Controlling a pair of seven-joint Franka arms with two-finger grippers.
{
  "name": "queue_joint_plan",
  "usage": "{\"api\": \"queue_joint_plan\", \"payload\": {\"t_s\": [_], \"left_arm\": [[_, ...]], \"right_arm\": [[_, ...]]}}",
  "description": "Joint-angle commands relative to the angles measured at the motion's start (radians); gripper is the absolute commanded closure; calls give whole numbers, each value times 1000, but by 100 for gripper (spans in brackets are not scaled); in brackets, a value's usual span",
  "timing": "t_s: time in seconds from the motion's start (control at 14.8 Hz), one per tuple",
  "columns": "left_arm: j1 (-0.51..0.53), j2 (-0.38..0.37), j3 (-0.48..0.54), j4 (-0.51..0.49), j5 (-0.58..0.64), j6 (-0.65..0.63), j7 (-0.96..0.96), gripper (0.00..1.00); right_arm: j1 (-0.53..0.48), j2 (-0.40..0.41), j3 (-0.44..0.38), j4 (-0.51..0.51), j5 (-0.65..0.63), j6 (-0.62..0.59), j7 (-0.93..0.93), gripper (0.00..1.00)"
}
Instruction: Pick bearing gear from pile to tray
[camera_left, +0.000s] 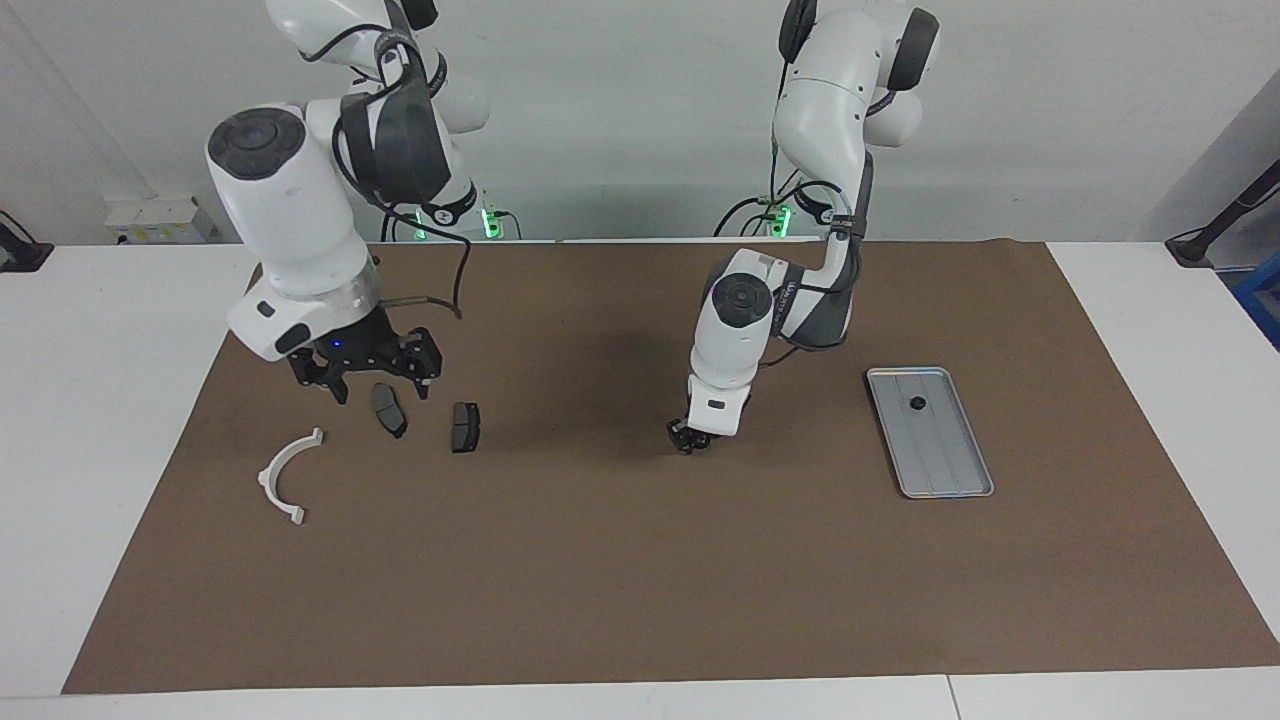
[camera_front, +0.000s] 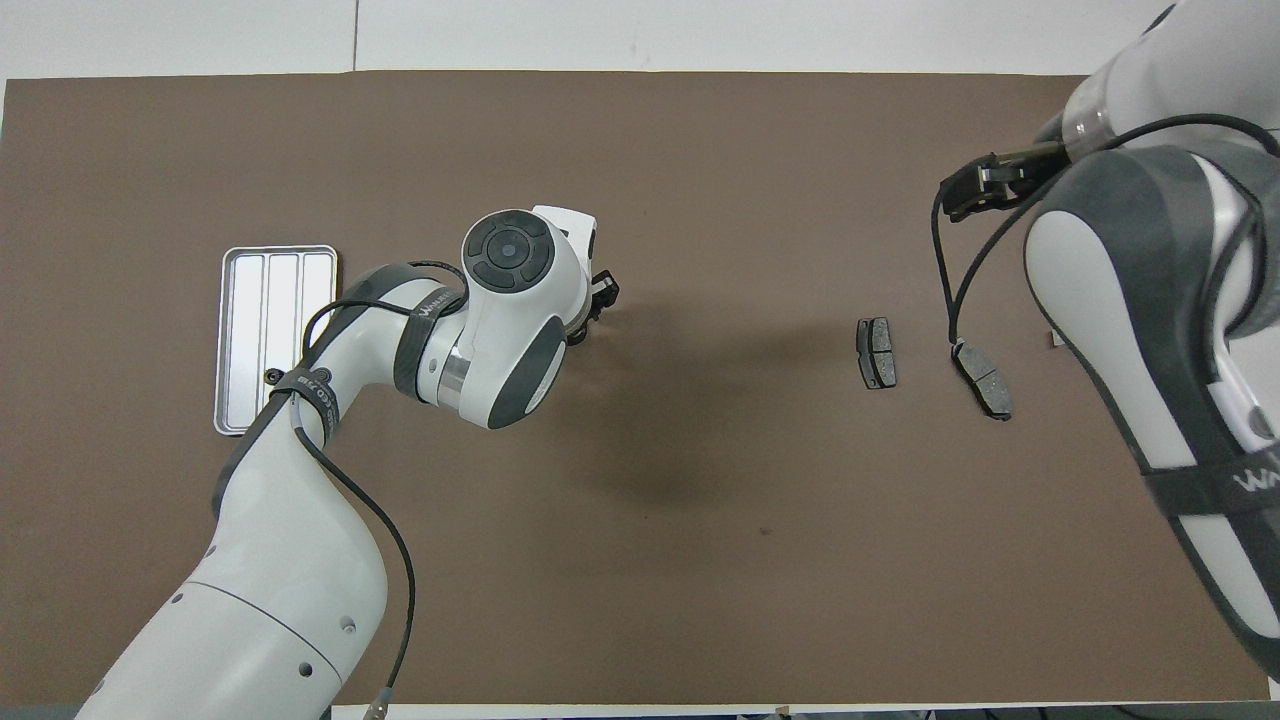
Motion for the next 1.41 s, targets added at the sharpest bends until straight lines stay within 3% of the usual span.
{"api": "queue_joint_plan", "payload": {"t_s": [0.0,0.13,0.27,0.47,0.61,0.74,0.94,1.35], "left_arm": [[0,27,0,36,11,-22,-16,39],[0,27,0,36,10,-22,-17,41],[-6,27,0,35,13,-34,-29,65],[-15,24,8,35,33,-69,-66,76],[-6,17,9,44,36,-120,-65,89],[32,13,23,105,65,-224,-33,91],[153,-64,23,76,70,-319,212,91],[428,-73,22,47,62,-274,744,90]], "right_arm": [[-20,-188,-27,-162,28,-9,-50,0],[-23,-244,-33,-162,28,-83,-50,0],[-43,-291,-33,-162,31,-137,-51,0],[-43,-310,-33,-156,52,-177,-51,0],[-45,-310,-35,-152,51,-186,-51,0],[-46,-309,-35,-149,51,-198,-51,0],[-46,-307,-33,-147,86,-206,-33,0],[-46,-307,-33,-149,118,-232,21,0]]}}
